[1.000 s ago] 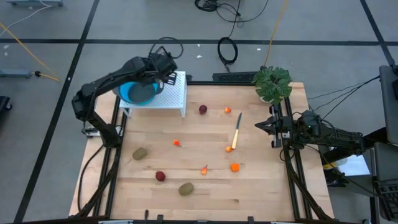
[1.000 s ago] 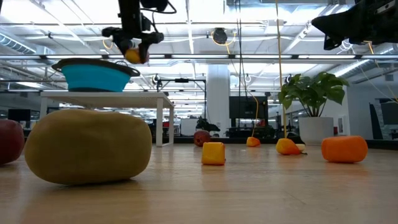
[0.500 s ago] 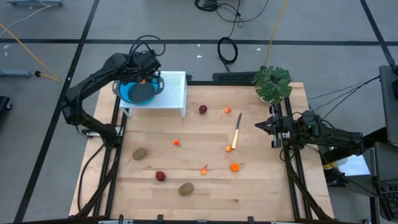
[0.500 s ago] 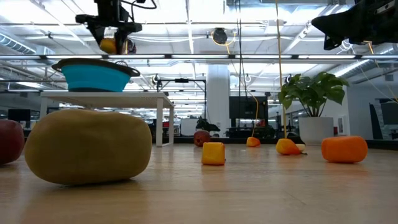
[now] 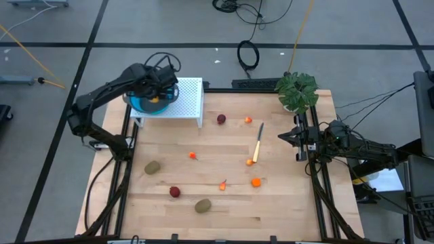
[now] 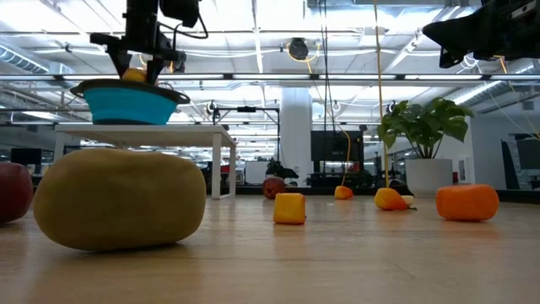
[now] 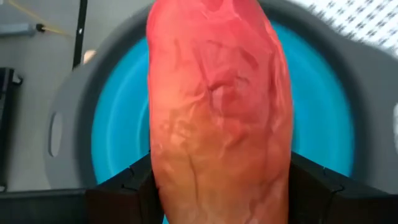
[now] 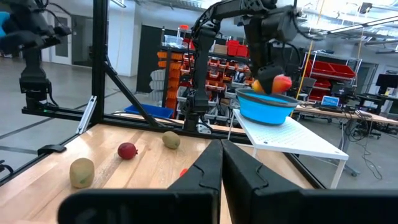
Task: Pick & Place Fruit
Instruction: Put the orange mango into the blue strainer bowl on the shelf
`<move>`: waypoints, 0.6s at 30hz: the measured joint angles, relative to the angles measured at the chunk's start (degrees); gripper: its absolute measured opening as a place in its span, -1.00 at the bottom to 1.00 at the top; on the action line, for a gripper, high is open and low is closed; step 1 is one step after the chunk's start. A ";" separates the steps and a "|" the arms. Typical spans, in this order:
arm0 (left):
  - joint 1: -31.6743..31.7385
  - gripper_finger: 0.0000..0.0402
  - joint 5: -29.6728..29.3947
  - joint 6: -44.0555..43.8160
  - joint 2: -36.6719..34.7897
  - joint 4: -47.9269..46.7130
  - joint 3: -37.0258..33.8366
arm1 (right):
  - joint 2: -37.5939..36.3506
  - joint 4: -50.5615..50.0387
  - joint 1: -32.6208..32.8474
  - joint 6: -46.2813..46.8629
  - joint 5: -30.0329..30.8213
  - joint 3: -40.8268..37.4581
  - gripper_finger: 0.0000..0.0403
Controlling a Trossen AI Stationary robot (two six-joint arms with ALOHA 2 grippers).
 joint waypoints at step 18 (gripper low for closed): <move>3.33 0.19 1.27 -1.67 0.00 0.99 -7.69 | -0.02 0.00 0.01 0.00 -0.02 0.00 -1.00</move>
